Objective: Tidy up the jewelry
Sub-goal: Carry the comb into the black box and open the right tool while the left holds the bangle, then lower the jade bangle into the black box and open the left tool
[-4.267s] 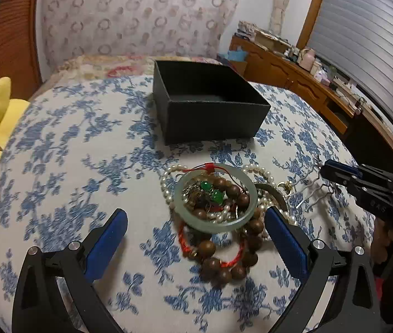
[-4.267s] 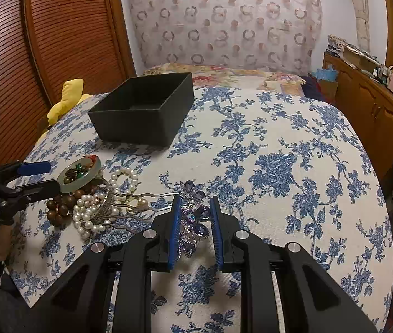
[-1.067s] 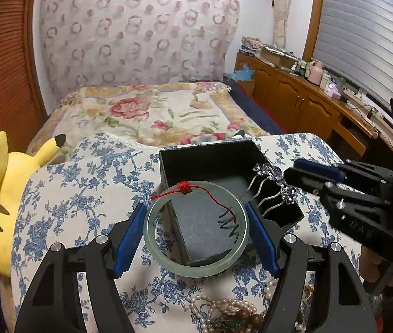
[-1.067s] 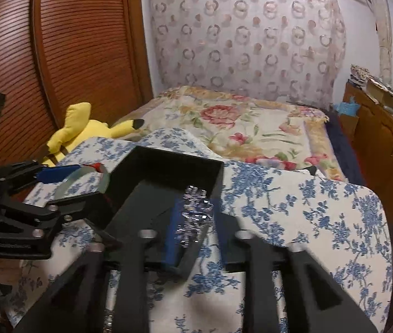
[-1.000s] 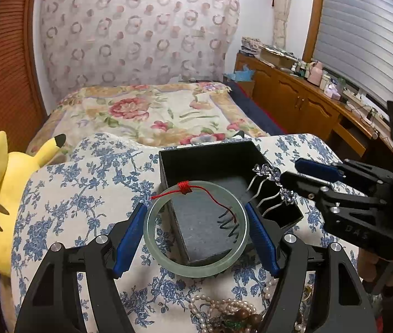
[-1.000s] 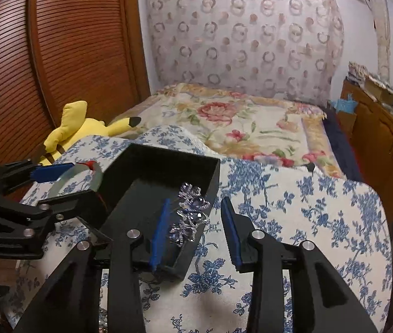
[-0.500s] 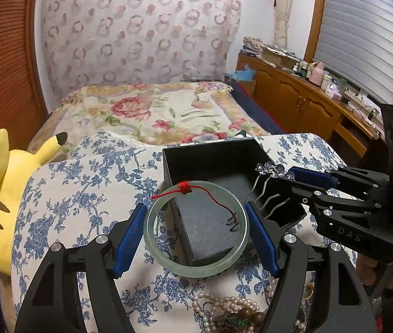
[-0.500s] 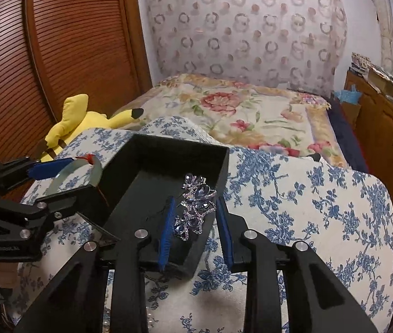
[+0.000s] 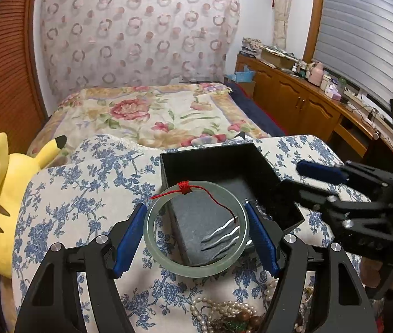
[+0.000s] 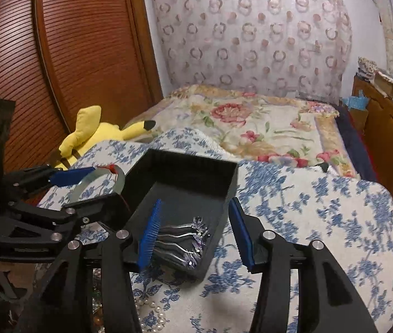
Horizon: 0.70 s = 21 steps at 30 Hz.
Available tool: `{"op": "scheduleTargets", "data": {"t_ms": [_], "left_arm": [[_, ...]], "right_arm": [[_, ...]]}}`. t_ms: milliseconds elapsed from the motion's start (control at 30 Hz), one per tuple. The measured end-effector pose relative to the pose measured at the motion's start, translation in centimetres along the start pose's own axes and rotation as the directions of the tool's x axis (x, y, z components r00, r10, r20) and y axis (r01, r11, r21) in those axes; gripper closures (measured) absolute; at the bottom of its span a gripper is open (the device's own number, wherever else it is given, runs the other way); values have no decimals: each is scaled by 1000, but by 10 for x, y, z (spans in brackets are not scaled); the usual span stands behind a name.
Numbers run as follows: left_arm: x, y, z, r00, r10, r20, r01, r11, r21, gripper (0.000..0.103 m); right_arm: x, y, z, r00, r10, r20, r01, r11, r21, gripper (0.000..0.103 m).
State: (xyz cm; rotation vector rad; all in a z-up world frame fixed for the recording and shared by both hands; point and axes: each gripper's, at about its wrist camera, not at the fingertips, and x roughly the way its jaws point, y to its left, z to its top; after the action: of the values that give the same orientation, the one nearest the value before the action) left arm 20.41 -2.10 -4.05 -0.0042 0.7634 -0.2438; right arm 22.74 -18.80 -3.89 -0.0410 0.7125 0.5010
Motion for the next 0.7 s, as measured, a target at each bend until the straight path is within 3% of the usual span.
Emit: {"op": "scheduleTargets", "data": {"t_ms": [167,333,700], "left_arm": [[4,-8,5,1000,7,-7,-7,1000,14,34],[1,-15,7,1000,8,8,-8,1000,26,26],[-33,-10,-21,1000,8,27,-9,998,56,21]], "right_arm": [[-16,-7,1,999,-16,29,16,1000,7,51],[-25,-9,-5,999,-25,39,25,1000,0,51],[-54,9,-54,1000,12,25,-11,999,-34,51]]}}
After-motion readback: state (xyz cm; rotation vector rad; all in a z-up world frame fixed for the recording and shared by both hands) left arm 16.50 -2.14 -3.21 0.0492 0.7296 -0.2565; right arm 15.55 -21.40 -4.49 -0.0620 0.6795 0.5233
